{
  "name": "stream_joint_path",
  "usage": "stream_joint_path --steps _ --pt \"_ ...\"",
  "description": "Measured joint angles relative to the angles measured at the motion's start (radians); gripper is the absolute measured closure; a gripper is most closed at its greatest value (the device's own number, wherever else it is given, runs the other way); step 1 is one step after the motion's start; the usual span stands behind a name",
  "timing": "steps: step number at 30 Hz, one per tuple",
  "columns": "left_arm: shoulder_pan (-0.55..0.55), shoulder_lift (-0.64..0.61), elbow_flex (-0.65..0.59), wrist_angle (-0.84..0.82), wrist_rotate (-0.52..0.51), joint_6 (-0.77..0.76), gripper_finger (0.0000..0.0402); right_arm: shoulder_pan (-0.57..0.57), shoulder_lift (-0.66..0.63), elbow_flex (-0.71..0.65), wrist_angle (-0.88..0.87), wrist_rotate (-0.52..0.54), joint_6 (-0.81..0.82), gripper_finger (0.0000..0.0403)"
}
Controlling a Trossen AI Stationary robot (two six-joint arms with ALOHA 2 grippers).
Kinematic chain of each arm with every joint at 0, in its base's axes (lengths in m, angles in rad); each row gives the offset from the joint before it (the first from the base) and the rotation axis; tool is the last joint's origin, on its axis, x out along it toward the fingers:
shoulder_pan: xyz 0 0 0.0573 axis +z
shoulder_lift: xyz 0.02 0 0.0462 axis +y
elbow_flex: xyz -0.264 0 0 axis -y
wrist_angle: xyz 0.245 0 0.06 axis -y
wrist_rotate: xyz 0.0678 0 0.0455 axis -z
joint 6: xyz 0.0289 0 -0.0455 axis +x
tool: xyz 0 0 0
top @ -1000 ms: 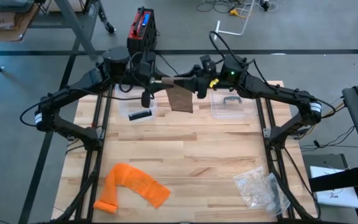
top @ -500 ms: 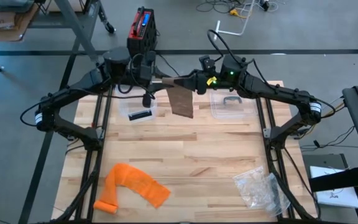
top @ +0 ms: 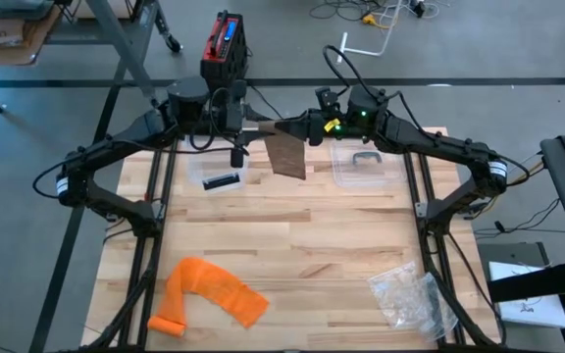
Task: Roll bandage
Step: Roll the brown bandage
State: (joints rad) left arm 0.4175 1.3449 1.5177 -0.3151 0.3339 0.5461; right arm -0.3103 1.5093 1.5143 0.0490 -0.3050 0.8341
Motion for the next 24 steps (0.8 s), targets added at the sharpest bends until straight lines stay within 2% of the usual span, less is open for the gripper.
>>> stream_joint_path --steps 15,24 --pt "0.0 0.0 0.004 0.03 -0.027 0.036 0.0316 -0.001 0.0 0.002 -0.001 -0.015 0.023 0.0155" --pt "0.002 -0.002 0.005 0.028 -0.054 0.077 0.0316 0.002 0.0 0.0 0.008 -0.021 0.03 0.0166"
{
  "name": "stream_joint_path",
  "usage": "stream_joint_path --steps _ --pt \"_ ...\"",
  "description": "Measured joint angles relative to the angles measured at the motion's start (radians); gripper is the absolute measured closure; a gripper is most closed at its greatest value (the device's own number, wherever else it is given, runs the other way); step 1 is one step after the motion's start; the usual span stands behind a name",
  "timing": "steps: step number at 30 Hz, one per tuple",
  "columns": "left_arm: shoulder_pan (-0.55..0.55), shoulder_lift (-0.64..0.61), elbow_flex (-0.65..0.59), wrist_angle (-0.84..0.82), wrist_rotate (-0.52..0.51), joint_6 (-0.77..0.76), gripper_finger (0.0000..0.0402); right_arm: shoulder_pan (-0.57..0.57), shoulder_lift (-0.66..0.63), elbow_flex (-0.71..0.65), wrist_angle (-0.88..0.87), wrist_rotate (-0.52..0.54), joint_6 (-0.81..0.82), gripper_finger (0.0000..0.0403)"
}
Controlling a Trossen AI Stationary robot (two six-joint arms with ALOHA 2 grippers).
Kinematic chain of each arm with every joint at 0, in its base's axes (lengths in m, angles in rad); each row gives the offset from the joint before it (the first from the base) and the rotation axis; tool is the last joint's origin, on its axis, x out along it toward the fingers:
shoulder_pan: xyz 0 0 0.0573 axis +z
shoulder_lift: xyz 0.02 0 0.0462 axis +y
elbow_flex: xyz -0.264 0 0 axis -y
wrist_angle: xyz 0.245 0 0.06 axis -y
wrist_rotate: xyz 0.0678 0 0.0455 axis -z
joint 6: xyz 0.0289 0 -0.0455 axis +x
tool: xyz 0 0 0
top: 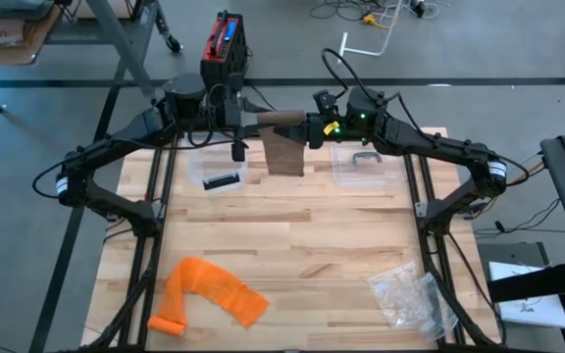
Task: Roll bandage
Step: Roll the brown bandage
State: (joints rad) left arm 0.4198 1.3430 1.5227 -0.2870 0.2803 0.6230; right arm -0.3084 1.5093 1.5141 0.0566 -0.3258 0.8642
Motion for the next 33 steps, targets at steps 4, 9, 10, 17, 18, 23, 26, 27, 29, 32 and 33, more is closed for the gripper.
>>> stream_joint_path --steps 4,9,10,17,18,23,26,27,29,32,33 --pt "0.0 -0.001 0.0 0.005 0.006 -0.001 0.0314 0.0 0.0 0.0 0.0 0.005 -0.016 0.0173" --pt "-0.001 -0.002 0.0 0.017 0.009 -0.002 0.0315 -0.001 0.0 0.0 -0.001 0.008 -0.019 0.0162" --pt "-0.001 -0.002 0.0 0.017 0.01 -0.002 0.0315 -0.001 0.0 0.0 0.0 0.009 -0.019 0.0158" --pt "-0.002 -0.002 0.0 0.016 0.016 -0.003 0.0313 -0.002 0.0 0.0 -0.001 0.012 -0.027 0.0129" --pt "-0.002 -0.003 0.0 0.016 0.016 -0.003 0.0313 -0.002 0.0 0.0 -0.003 0.012 -0.027 0.0125" --pt "-0.005 -0.013 0.0 0.016 0.017 -0.003 0.0313 -0.012 0.0 0.0 -0.015 0.012 -0.048 0.0101" --pt "-0.014 -0.02 0.0 0.017 0.017 -0.003 0.0313 -0.025 0.0 0.0 -0.015 0.013 -0.077 0.0084" --pt "-0.016 -0.02 0.0 0.017 0.016 -0.003 0.0313 -0.03 0.0 0.0 -0.014 0.012 -0.089 0.0079" --pt "-0.019 -0.02 0.0 0.017 0.017 -0.003 0.0313 -0.037 0.0 0.0 -0.011 0.012 -0.104 0.007" --pt "-0.02 -0.02 0.0 0.015 0.017 -0.003 0.0313 -0.043 0.0 0.0 0.019 0.004 -0.112 0.0065" --pt "-0.02 -0.02 0.0 0.015 0.017 -0.003 0.0313 -0.044 0.0 0.0 0.032 0.004 -0.11 0.0064"
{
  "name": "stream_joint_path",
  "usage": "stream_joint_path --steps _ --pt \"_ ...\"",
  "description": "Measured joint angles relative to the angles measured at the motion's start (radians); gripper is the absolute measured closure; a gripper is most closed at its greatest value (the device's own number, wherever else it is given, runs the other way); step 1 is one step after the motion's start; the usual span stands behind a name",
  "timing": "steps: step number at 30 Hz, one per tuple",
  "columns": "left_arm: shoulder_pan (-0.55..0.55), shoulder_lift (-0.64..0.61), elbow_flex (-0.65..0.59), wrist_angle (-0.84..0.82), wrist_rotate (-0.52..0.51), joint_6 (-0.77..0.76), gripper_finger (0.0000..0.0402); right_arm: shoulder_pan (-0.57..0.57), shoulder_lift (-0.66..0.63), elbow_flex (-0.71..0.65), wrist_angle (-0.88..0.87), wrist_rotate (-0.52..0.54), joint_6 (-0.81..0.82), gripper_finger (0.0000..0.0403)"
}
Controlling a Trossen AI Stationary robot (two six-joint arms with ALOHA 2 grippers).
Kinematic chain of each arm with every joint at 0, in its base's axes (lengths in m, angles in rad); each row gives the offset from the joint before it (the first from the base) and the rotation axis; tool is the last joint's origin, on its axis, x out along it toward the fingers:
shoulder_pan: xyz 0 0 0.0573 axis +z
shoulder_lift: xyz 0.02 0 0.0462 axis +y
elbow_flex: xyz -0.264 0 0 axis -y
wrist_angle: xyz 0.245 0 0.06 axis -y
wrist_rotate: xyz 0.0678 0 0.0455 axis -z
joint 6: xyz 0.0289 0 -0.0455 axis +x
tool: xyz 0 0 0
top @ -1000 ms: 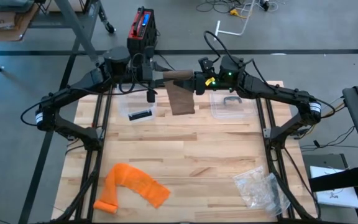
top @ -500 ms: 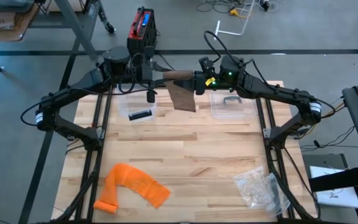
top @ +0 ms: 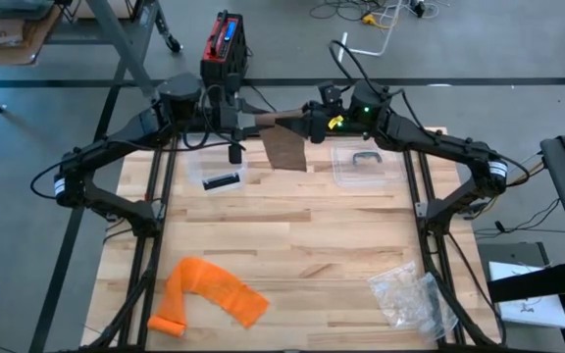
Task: Roll bandage
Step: Roll the brown bandage
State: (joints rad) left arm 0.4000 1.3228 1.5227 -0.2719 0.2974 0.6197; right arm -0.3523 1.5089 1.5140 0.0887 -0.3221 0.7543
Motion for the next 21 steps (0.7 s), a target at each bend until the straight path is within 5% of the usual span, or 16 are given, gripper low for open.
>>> stream_joint_path --steps 21 --pt "-0.005 0.05 0.0 0.002 -0.071 0.051 0.0313 -0.001 0.0 0.001 -0.035 -0.063 0.031 0.0075"
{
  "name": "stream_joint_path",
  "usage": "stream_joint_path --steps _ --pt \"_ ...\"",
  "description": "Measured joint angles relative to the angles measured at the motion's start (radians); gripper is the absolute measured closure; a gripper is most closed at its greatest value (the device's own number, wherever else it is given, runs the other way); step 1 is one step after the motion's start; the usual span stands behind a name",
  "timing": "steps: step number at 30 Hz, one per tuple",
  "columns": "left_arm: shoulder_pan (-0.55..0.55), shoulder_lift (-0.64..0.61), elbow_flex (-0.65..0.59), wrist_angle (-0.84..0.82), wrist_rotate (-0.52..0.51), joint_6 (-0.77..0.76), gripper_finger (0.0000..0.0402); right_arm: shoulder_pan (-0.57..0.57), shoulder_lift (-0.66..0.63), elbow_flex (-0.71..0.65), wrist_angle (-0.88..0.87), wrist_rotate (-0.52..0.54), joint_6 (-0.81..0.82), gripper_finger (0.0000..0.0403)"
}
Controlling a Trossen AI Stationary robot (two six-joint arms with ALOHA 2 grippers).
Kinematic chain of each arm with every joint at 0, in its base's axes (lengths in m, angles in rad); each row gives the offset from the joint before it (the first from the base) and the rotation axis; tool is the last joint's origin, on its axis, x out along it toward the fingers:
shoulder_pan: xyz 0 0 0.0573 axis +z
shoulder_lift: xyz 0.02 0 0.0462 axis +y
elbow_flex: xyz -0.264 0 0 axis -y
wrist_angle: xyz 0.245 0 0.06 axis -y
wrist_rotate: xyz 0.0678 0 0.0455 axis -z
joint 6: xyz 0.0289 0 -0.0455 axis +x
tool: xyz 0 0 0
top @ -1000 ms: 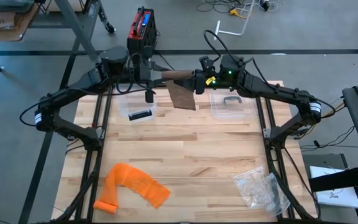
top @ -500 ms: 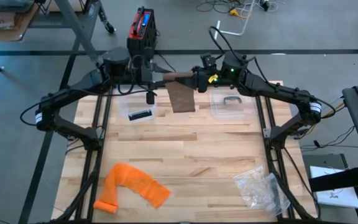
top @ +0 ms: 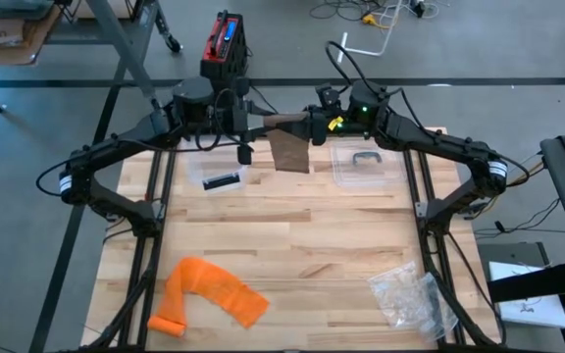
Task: Roll bandage
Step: Roll the brown bandage
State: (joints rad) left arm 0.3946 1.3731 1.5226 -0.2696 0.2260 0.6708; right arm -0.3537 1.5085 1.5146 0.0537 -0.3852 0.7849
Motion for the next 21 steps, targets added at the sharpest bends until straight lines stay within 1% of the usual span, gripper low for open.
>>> stream_joint_path --steps 6,12,17,21 --pt "-0.007 0.0 -0.004 0.008 -0.003 0.0 0.0317 0.0 0.0 0.0 -0.004 -0.005 0.0 0.012" --pt "-0.021 -0.001 -0.006 0.025 -0.008 -0.016 0.0318 -0.009 0.0 0.0 -0.005 -0.042 0.001 0.0164" --pt "-0.031 -0.001 -0.007 0.033 -0.008 -0.022 0.0319 -0.009 0.0 0.0 -0.007 -0.054 0.001 0.0185" --pt "-0.039 -0.001 -0.02 0.062 -0.009 -0.031 0.0319 -0.008 -0.001 0.0 -0.006 -0.065 0.004 0.019"
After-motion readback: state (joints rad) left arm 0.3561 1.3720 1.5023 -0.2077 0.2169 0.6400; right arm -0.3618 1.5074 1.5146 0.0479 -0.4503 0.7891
